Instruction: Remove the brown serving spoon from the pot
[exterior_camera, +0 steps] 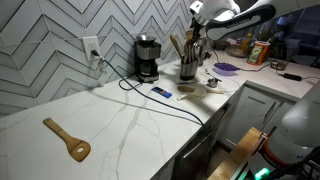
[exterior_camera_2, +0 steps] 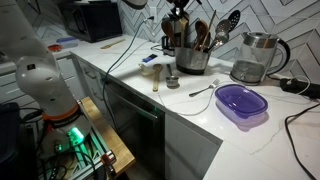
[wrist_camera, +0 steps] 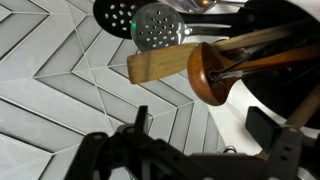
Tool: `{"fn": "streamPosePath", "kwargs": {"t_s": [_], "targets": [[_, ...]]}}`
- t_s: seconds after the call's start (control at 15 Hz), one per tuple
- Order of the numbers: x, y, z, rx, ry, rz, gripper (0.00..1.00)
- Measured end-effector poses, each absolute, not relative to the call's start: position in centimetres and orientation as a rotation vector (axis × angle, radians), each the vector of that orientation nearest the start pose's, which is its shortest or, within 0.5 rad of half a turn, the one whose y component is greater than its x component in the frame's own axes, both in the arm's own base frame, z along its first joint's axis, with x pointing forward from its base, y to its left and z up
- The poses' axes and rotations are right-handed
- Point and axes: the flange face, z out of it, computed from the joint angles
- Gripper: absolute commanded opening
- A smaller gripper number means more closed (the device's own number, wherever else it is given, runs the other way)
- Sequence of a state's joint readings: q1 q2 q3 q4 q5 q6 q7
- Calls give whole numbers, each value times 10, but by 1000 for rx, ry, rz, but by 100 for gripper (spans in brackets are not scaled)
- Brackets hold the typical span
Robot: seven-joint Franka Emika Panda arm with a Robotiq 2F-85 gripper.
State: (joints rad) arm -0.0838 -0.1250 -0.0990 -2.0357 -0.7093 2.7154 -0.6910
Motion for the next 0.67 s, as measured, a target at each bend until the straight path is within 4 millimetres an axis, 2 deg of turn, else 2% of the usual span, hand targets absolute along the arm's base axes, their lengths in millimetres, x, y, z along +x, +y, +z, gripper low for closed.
{"fn": "streamPosePath", "kwargs": {"t_s": [0.27, 0.4, 0.6, 0.67], "targets": [[570, -82, 570, 1924, 1188, 542, 100], [572, -83, 563, 1889, 1213, 512, 82], [575, -86, 556, 1844, 1231, 476, 61], [576, -87, 554, 1833, 1231, 466, 63]]}}
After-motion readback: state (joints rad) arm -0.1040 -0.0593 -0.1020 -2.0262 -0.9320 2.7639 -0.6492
